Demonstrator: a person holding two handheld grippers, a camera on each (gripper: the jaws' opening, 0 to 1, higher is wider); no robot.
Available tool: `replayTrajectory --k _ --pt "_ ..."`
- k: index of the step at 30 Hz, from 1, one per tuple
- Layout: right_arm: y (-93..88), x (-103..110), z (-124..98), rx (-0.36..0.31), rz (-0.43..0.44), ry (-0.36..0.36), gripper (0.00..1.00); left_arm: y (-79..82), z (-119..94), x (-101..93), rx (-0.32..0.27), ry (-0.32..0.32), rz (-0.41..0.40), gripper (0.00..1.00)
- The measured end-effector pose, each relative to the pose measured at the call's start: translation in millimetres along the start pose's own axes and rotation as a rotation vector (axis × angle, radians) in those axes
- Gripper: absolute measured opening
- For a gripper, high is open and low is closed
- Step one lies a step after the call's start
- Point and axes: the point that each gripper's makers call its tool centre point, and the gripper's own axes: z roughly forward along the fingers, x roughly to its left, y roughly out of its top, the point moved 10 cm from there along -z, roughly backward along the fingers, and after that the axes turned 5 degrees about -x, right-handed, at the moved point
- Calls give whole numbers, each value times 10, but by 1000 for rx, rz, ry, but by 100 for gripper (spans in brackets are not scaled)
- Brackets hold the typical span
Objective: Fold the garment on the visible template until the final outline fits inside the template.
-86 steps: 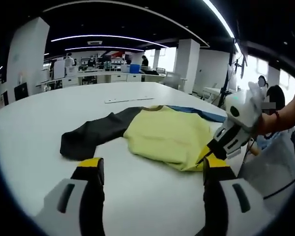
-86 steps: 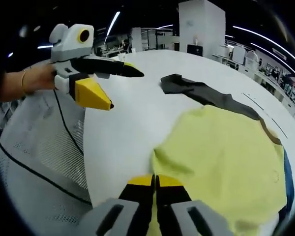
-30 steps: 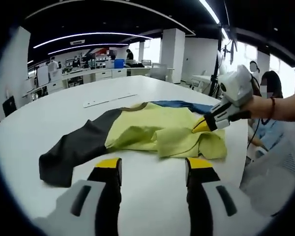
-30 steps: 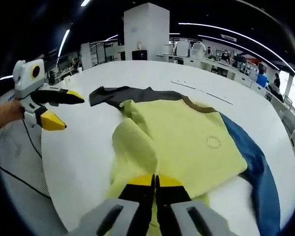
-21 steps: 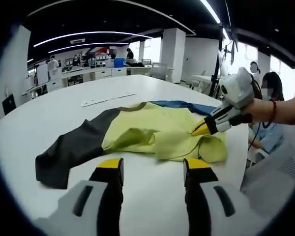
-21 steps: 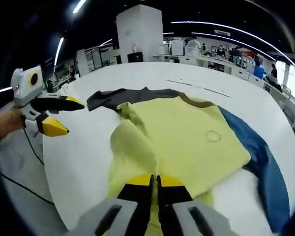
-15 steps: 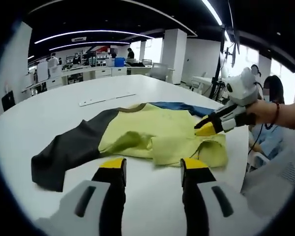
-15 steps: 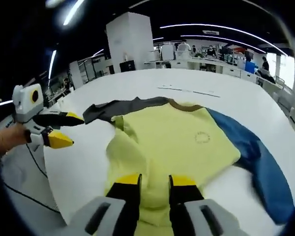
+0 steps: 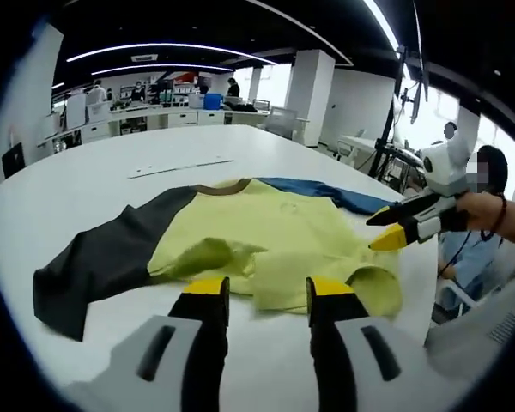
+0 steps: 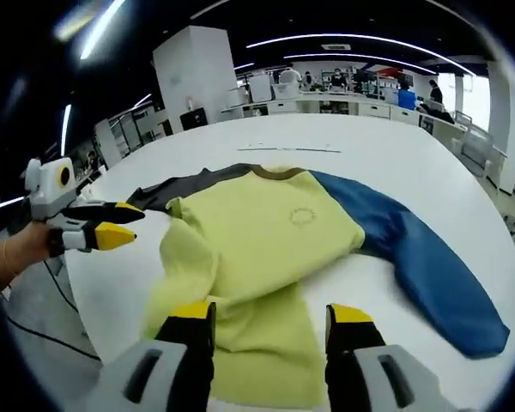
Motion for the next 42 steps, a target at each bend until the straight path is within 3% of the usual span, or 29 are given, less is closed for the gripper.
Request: replayTrajectory --k 4,7,16,24,33,42 --pt "-98 -60 -47 31 4 -13 47 -33 85 -12 26 -1 -12 30" --pt "-168 -98 -87 57 0 -20 42 -90 156 -6 77 8 1 27" --pt "-249 -161 -157 107 -50 -15 32 -182 268 12 109 2 -23 20" --pt "-353 -199 -180 130 -18 -30 25 -240 344 11 131 0 -44 15" --pt "-383 -197 -173 149 -38 -75 13 -272 348 45 167 9 -77 2" --pt "-370 -198 -155 153 -45 -91 2 -255 280 44 163 2 -82 1"
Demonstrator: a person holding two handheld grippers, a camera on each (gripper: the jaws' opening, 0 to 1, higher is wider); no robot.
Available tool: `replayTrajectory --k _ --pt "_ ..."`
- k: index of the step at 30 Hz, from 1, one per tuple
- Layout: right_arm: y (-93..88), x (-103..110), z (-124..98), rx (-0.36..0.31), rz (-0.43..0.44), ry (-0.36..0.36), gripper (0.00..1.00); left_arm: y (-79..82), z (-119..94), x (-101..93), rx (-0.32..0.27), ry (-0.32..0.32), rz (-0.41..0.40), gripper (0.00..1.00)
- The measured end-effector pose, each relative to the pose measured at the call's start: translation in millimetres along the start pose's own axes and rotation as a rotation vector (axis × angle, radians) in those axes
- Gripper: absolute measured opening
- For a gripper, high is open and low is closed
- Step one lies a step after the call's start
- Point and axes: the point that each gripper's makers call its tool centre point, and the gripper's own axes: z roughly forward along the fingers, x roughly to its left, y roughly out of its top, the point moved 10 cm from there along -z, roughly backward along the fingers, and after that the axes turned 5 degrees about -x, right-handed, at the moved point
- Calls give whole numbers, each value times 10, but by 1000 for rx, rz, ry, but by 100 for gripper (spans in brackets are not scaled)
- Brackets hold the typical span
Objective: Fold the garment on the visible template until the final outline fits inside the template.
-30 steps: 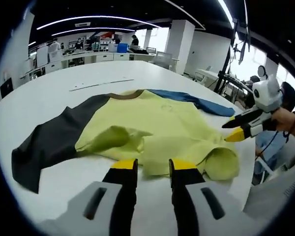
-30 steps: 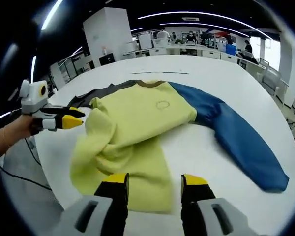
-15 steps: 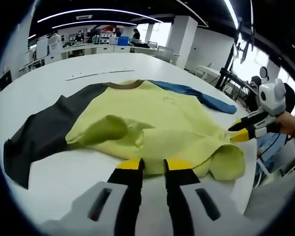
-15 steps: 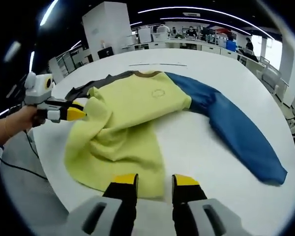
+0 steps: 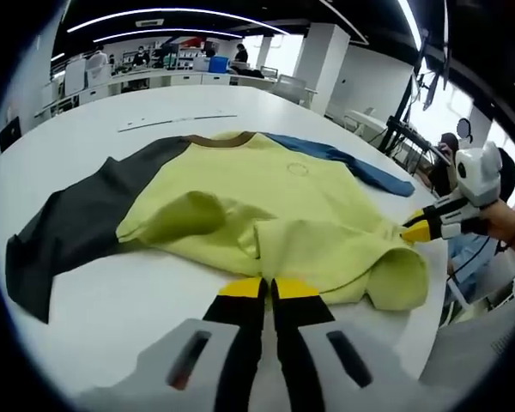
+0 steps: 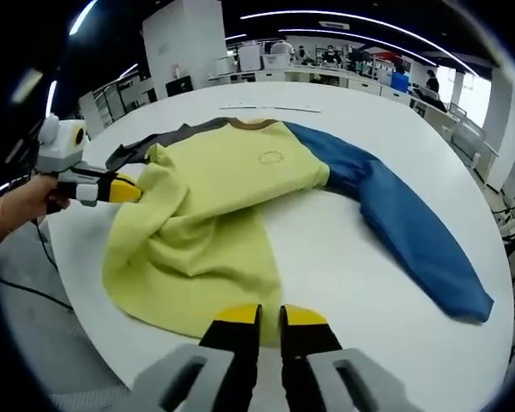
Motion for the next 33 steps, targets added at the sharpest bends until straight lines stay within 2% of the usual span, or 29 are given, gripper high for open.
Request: replayTrajectory --k 4,10,18,21,27,33 --pt "10 -28 6 -1 28 0 0 -26 -78 22 4 -4 -67 1" --pt "15 -42 4 -1 38 2 0 -66 -241 47 12 3 -69 1" --pt "21 -48 -38 -4 51 4 0 -203 -556 112 16 28 -96 1" --pt "28 -59 -69 -4 46 -1 0 -251 -657 129 31 28 -127 0" --pt "19 -97 -169 -5 39 -5 0 -302 -856 145 55 50 -127 0" --pt "-31 -124 -282 -9 53 -15 0 -427 -1047 126 96 62 -156 0"
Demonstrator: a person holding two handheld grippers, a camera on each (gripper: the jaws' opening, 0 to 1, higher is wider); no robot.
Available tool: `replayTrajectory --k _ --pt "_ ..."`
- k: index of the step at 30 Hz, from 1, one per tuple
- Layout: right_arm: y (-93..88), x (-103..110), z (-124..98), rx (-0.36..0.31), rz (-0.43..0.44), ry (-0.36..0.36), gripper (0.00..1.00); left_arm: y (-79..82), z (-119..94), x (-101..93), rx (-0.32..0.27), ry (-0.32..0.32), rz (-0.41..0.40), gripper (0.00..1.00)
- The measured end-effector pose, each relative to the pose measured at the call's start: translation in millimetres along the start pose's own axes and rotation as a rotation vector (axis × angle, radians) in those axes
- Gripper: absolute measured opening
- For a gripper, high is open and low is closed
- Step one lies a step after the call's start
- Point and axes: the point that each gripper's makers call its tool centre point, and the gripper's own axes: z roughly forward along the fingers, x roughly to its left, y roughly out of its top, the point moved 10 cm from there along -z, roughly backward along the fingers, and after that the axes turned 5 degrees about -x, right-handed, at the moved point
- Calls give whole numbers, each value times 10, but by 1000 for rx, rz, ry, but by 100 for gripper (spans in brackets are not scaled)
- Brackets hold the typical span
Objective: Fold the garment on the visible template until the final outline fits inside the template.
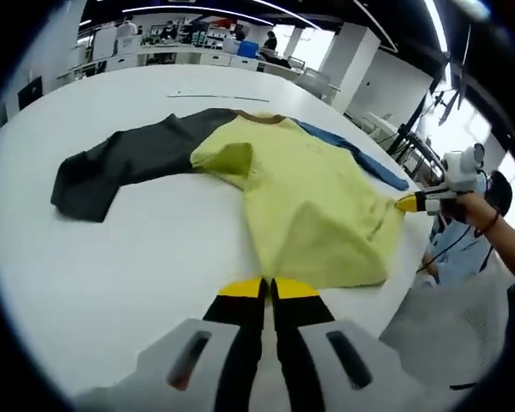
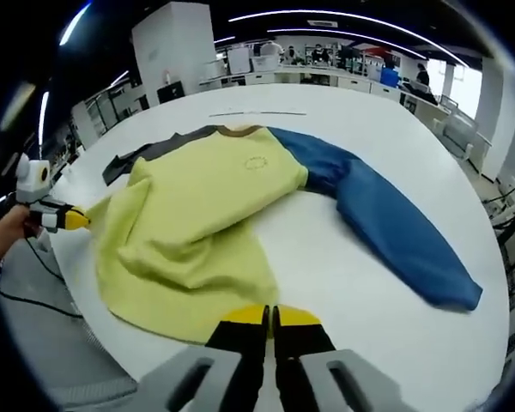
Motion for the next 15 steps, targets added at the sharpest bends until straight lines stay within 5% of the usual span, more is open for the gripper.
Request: replayTrajectory --k 15 --pt "-220 70 -197 23 60 -1 0 -206 -271 8 49 43 -11 0"
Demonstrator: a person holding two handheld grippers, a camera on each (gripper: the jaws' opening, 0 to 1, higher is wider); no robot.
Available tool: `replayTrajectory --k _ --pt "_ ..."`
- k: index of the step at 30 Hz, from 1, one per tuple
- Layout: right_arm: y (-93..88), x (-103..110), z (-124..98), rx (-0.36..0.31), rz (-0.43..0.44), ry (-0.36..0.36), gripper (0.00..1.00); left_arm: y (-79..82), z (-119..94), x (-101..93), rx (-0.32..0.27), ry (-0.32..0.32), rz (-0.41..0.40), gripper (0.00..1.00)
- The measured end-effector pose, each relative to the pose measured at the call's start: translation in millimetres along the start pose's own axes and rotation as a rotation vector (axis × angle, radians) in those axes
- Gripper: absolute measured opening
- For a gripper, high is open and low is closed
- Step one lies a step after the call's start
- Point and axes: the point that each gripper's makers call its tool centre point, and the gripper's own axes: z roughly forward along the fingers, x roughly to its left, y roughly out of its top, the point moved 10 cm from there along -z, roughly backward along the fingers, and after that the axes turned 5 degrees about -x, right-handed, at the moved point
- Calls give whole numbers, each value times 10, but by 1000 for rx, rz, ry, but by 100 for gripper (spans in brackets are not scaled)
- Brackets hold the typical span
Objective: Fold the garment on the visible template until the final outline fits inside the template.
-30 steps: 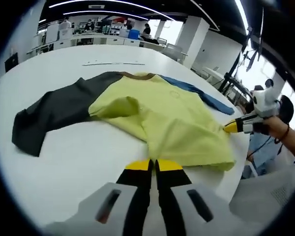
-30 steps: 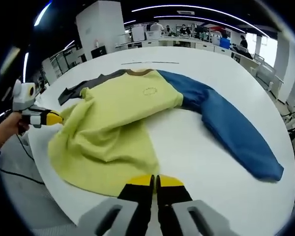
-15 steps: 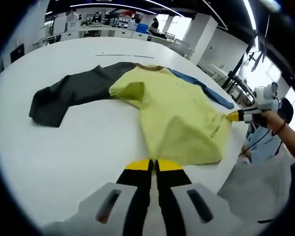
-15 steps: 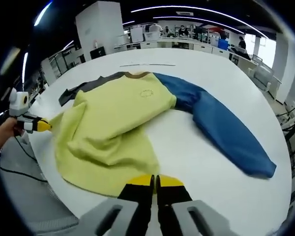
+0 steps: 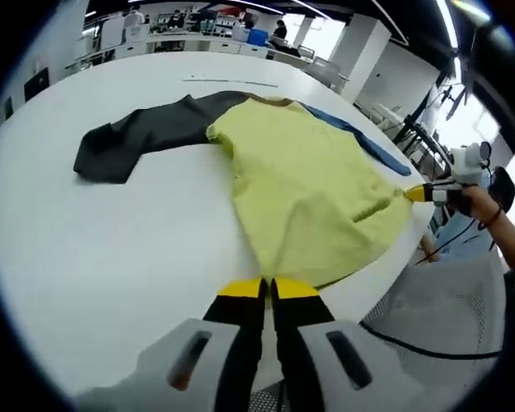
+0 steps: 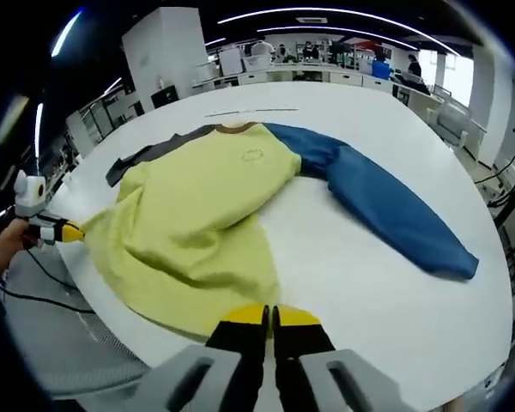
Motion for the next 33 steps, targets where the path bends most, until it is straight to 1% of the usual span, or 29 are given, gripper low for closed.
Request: replayTrajectory --k 6,9,14,19,24,33 --pt "-107 41 -63 7 8 -5 0 -100 -43 -11 32 8 -3 0" --pt "-159 65 -95 15 17 -7 0 -157 -72 -4 46 8 -19 0" --pt "-229 110 -148 21 29 -14 0 -237 -112 22 49 8 -63 0" --pt "-335 161 -205 28 50 -42 0 -294 -133 12 43 7 -94 0" --pt "-418 188 -212 33 55 -58 0 -338 -121 -2 63 16 -81 0" --pt "-427 172 -204 47 39 -70 0 -363 -110 -30 102 14 -60 0"
